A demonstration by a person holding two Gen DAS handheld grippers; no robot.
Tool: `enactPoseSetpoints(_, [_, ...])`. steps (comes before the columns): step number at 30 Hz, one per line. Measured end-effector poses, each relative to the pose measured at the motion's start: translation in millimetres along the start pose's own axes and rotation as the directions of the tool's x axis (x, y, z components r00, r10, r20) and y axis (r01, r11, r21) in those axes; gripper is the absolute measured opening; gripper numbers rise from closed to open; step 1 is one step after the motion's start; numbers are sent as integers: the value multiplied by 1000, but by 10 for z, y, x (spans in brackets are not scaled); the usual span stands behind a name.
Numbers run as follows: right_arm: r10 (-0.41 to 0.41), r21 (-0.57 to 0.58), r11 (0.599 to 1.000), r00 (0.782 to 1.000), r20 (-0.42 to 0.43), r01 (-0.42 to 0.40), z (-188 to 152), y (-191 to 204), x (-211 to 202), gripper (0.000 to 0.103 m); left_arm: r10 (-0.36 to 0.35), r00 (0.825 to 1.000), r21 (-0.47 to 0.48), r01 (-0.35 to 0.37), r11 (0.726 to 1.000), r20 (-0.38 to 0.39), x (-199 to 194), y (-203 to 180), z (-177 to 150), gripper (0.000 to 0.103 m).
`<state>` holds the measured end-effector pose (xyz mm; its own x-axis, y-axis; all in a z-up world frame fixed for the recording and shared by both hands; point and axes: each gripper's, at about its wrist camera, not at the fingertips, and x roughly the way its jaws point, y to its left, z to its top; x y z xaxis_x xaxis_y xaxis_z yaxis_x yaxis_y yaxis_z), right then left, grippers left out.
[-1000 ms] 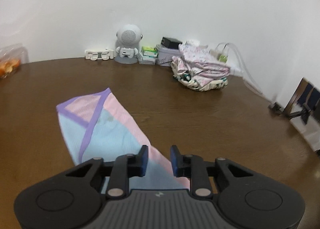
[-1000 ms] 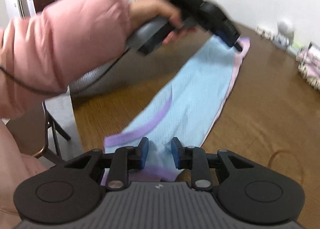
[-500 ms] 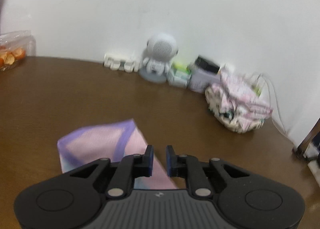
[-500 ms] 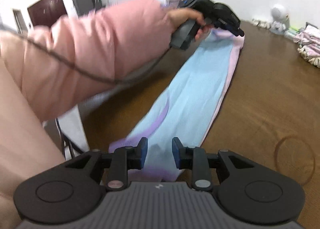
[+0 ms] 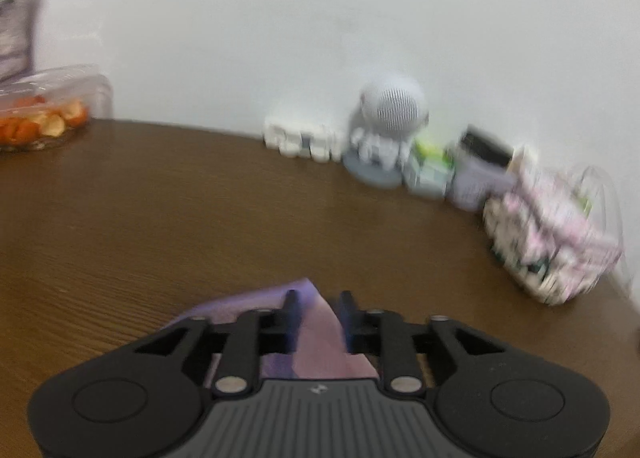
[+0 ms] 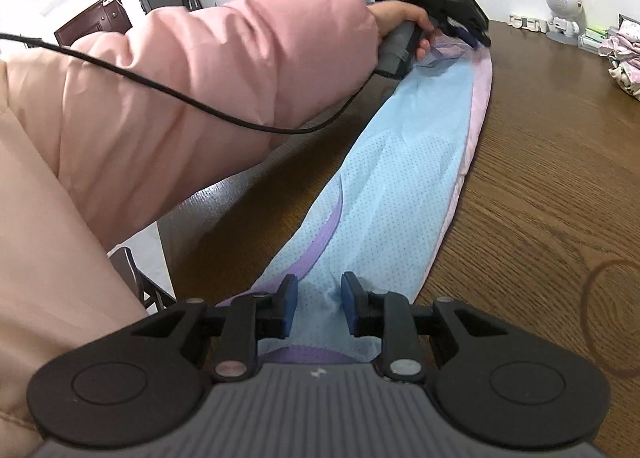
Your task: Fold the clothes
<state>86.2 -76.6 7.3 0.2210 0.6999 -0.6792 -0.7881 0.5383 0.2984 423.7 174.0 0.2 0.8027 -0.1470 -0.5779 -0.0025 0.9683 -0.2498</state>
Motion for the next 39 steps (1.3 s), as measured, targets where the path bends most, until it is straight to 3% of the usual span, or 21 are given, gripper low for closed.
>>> enactPoseSetpoints(1, [4,4,1000,1000,6,-4,-9,-13,-2,28,-14,1000,-14,15,1000,23,-122,14,16,50])
enactPoseSetpoints(3, [13,17,1000,999,43,-14,-19,-18,-62,32,-56,997,3,56,998,53,-406,-4,26,59])
enactPoseSetpoints(5, [17,20,1000,996,86,-19,-34,-24,-158,44,-86,995,75,81,994,56,-774,-55,-23,85])
enactPoseSetpoints(7, [13,8,1000,992,123,-14,-55,20,-246,59,-74,995,169,61,984,70,-1174,-147,-155,98])
enactPoseSetpoints(10, [5,-9,1000,986,165,-3,-88,76,-349,84,-46,993,322,8,947,111,-1818,-328,-513,103])
enactPoseSetpoints(13, [-10,-19,1000,979,202,14,-171,151,-440,101,-27,993,378,-18,926,112,-2347,-547,-957,103])
enactPoseSetpoints(17, [-37,-4,999,969,243,39,-297,213,-584,103,-14,997,348,-11,937,69,-2876,-754,-1597,103])
enactPoseSetpoints(20, [-80,40,997,964,255,72,-406,215,-654,103,-27,996,322,0,947,80,-3228,-874,-2080,103])
enactPoseSetpoints(25, [-128,128,987,953,273,96,-579,210,-735,103,16,995,173,-33,984,101,-3670,-978,-2653,103])
enactPoseSetpoints(31, [-158,162,980,945,285,115,-691,295,-827,103,17,998,101,-22,995,52,-3832,-948,-2897,103])
enactPoseSetpoints(39, [-167,133,982,944,286,133,-706,456,-856,103,10,998,89,-15,996,63,-4004,-965,-3010,103])
